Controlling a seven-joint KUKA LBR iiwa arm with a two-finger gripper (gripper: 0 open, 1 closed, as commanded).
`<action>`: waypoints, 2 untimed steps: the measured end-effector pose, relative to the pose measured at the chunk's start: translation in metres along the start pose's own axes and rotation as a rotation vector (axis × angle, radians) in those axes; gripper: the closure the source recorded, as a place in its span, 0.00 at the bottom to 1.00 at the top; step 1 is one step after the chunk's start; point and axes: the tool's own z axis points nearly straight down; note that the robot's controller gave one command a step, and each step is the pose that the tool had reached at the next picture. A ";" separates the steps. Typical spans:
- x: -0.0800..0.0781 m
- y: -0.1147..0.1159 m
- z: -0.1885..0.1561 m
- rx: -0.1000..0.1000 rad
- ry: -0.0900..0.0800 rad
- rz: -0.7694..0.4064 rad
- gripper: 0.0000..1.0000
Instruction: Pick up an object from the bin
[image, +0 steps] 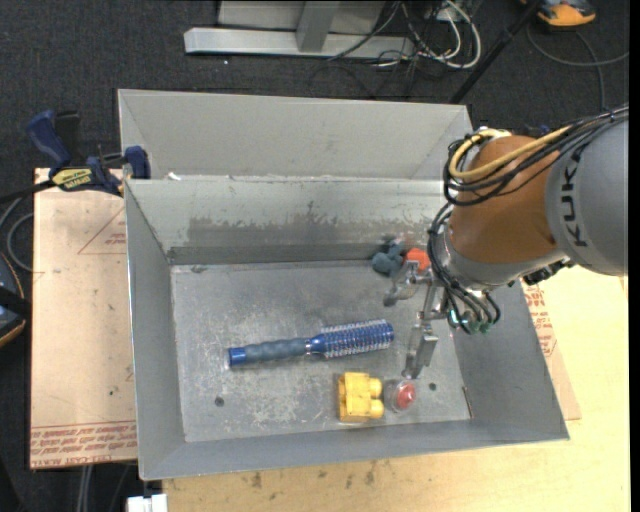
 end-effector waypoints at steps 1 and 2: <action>-0.021 0.032 0.080 0.000 -0.016 0.149 0.00; -0.022 0.031 0.077 0.000 -0.021 0.148 1.00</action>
Offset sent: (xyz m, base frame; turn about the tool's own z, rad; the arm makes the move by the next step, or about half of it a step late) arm 0.0177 0.0311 -0.0805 0.1490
